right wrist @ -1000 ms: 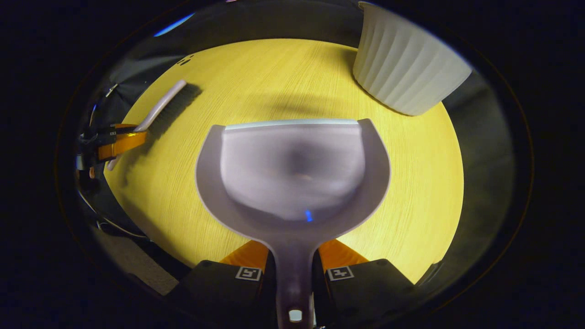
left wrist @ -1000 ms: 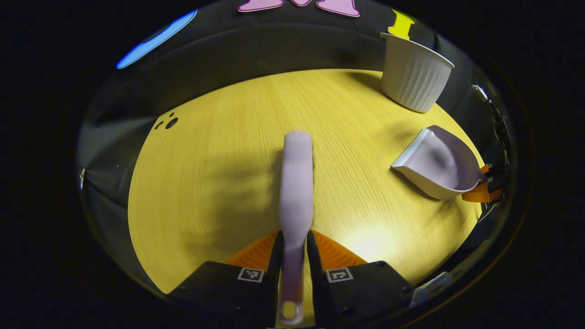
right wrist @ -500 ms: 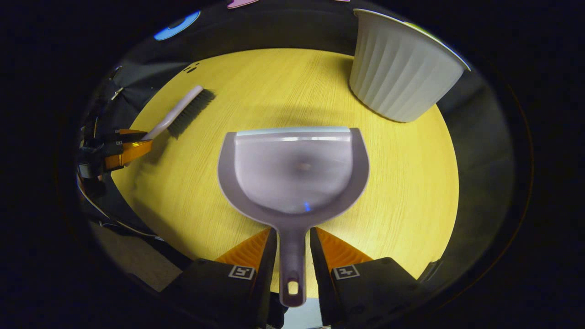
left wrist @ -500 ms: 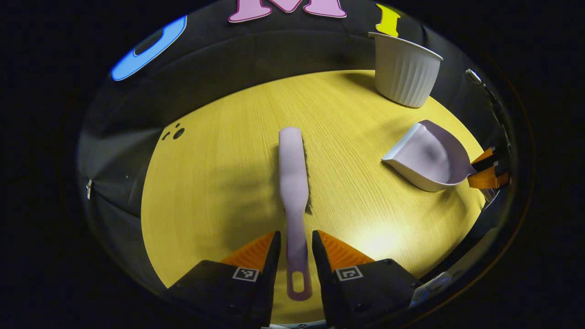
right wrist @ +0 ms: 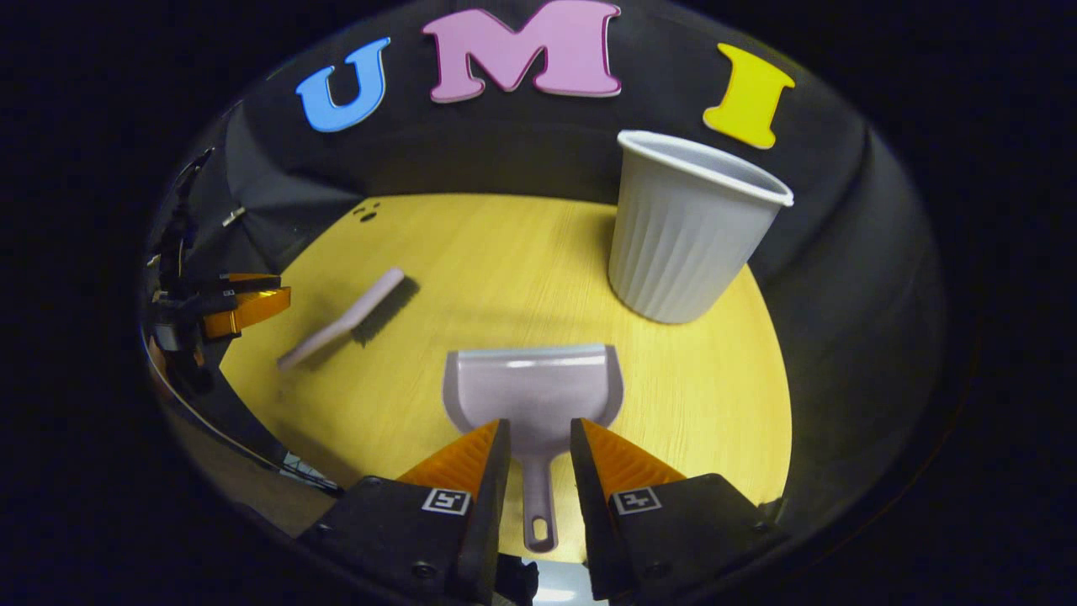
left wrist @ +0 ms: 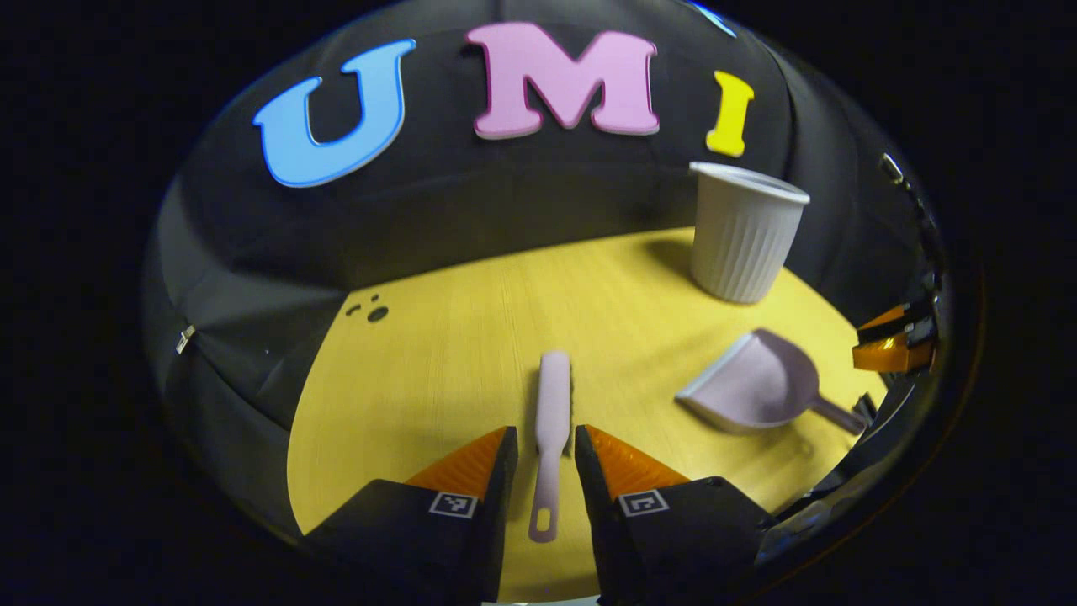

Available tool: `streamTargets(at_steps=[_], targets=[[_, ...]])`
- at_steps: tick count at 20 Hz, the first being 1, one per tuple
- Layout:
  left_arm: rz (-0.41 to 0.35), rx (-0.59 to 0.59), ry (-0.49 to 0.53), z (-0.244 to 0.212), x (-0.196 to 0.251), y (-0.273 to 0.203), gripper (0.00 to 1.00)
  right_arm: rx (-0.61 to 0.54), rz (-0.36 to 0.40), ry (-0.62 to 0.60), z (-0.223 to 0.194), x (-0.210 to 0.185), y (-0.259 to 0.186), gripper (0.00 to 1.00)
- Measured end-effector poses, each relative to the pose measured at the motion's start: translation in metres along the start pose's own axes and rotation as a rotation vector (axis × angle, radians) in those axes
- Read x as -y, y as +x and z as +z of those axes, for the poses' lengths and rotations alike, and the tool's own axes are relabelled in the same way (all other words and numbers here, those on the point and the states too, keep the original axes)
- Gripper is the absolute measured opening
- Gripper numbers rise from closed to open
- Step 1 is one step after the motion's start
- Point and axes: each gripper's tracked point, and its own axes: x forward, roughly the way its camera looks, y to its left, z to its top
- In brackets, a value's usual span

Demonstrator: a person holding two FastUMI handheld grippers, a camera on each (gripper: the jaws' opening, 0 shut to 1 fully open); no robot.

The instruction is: Pick up the small broom and dustpan from the desktop, sweep the trash into the dustpan with the broom, and then empty the trash into the garbage bin.

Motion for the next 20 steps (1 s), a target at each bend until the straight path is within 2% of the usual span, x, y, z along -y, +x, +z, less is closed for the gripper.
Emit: streamTargets(at_steps=[3, 5, 9, 12, 15, 20], targets=[[0.003, 0.144, -0.018, 0.056, -0.002, -0.014, 0.46, 0.142, -0.01, -0.016, 0.045, -0.002, -0.023, 0.43], [-0.002, 0.218, -0.016, 0.089, -0.001, -0.025, 0.46, 0.217, -0.025, -0.031, 0.073, -0.004, -0.04, 0.46], [-0.05, 0.347, -0.017, 0.15, 0.006, -0.053, 0.46, 0.361, -0.064, -0.031, 0.126, -0.005, -0.074, 0.47], [-0.093, 0.405, -0.023, 0.168, 0.014, -0.062, 0.46, 0.458, -0.1, -0.03, 0.158, -0.006, -0.095, 0.48], [-0.129, 0.42, -0.018, 0.177, 0.02, -0.066, 0.46, 0.498, -0.13, -0.042, 0.179, -0.01, -0.11, 0.46], [-0.143, 0.43, -0.021, 0.172, 0.018, -0.068, 0.46, 0.524, -0.154, -0.014, 0.185, -0.01, -0.114, 0.42]])
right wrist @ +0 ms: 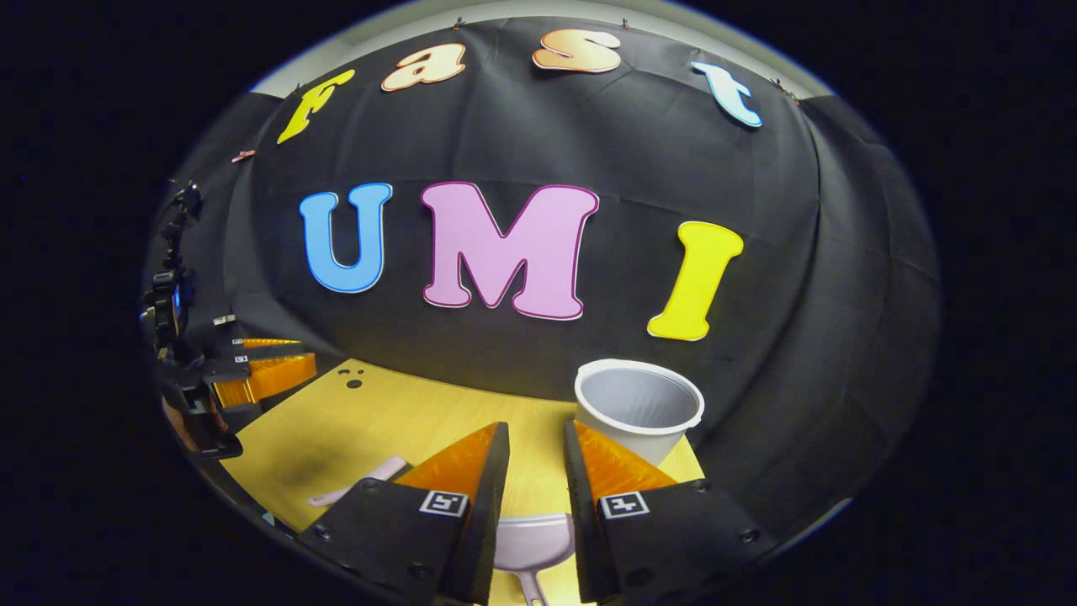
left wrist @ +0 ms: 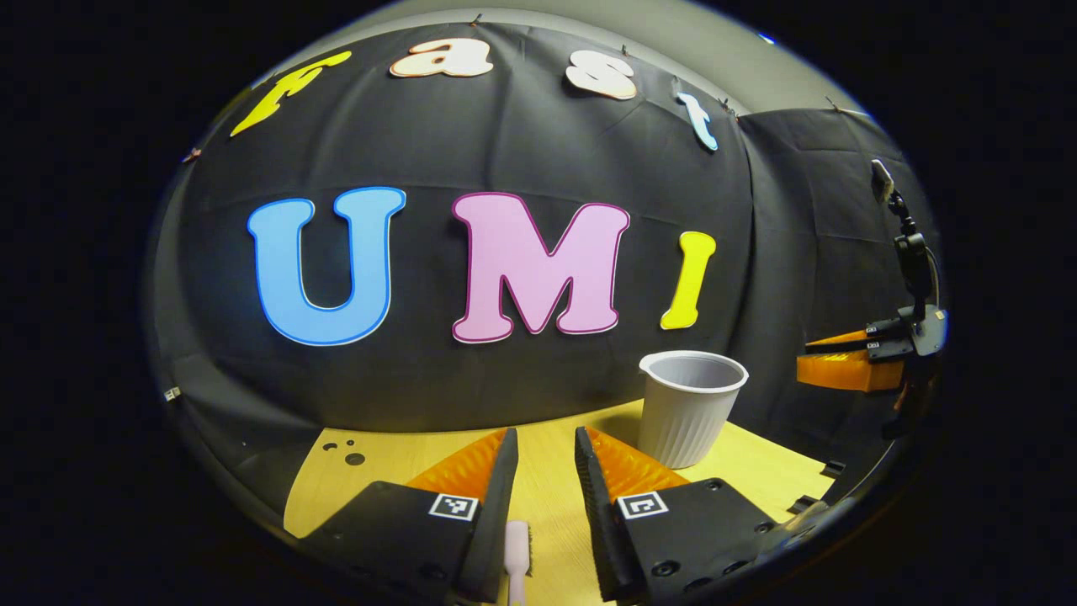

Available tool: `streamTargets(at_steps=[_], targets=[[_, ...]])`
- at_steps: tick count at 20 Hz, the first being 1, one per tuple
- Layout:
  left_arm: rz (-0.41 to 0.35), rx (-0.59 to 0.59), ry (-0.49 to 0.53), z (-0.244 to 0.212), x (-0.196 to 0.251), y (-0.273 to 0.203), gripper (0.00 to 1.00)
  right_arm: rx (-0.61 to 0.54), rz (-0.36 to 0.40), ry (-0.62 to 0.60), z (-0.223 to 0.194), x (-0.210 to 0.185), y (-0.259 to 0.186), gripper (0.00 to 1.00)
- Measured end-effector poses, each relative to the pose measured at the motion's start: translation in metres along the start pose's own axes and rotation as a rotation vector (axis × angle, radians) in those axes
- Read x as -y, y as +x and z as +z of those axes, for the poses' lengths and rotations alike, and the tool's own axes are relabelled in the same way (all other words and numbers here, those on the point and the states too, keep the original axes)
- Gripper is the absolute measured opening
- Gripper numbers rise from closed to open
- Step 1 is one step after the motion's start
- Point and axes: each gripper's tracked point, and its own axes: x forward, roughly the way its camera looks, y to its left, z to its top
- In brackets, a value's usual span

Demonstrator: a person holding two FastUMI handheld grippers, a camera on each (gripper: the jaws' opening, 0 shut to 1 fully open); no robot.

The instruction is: Pick up the small broom and dustpan from the desktop, sweep the trash into the dustpan with the broom, and then empty the trash into the garbage bin.

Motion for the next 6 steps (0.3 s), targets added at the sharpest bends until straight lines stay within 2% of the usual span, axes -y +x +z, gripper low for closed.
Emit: streamTargets(at_steps=[4, 6], targets=[[0.023, -0.046, -0.008, -0.018, 0.001, -0.001, 0.46, -0.011, 0.006, 0.014, -0.007, 0.005, 0.0, 0.42], [0.06, -0.064, 0.02, -0.025, 0.0, 0.001, 0.46, -0.024, 0.03, -0.002, -0.015, 0.011, 0.003, 0.42]])
